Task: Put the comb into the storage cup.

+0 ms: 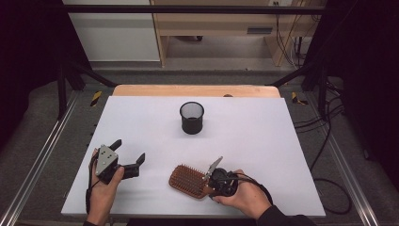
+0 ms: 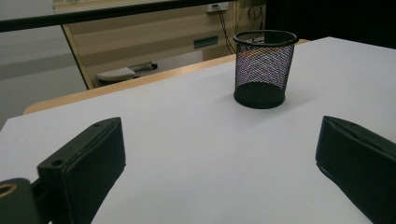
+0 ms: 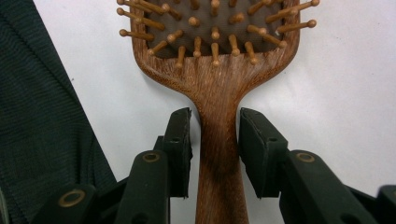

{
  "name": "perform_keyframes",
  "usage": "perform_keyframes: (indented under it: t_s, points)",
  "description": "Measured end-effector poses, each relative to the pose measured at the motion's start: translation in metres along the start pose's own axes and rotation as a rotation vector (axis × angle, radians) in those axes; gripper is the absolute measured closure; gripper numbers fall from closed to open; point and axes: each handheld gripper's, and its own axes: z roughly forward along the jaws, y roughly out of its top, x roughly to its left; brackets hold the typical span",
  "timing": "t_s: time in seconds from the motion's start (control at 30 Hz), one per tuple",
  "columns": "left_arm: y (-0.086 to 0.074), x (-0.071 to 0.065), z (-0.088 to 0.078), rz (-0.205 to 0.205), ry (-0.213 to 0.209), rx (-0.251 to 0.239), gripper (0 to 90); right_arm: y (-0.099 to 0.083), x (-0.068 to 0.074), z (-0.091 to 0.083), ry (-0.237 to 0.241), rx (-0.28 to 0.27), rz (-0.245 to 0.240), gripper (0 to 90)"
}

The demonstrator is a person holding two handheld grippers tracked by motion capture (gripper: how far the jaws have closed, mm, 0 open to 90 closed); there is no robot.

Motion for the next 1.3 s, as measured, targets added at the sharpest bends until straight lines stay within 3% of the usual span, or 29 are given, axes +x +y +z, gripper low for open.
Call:
perform_keyframes:
  t_s: [0.4, 0.73, 0.9, 1.3]
  points:
    - [0.0001, -0.0001, 0.0005, -0.001, -0.001, 0.001, 1.8, 0.0008, 0.0012, 0.0008, -0.019, 0.007, -0.005, 70.0]
    - [0.0004, -0.0016, 0.0007, 0.003, -0.007, 0.003, 1.8, 0.0029, 0.0039, 0.0014, -0.038, 0.024, -0.049, 72.4]
    - [0.0005, -0.0016, 0.0008, 0.003, -0.008, 0.003, 1.8, 0.005, 0.0052, 0.0011, -0.043, 0.038, -0.049, 72.7]
    - [0.0012, -0.0009, -0.0009, -0.004, -0.004, -0.003, 1.8, 0.0015, 0.0008, -0.0017, -0.074, -0.037, -0.049, 72.8]
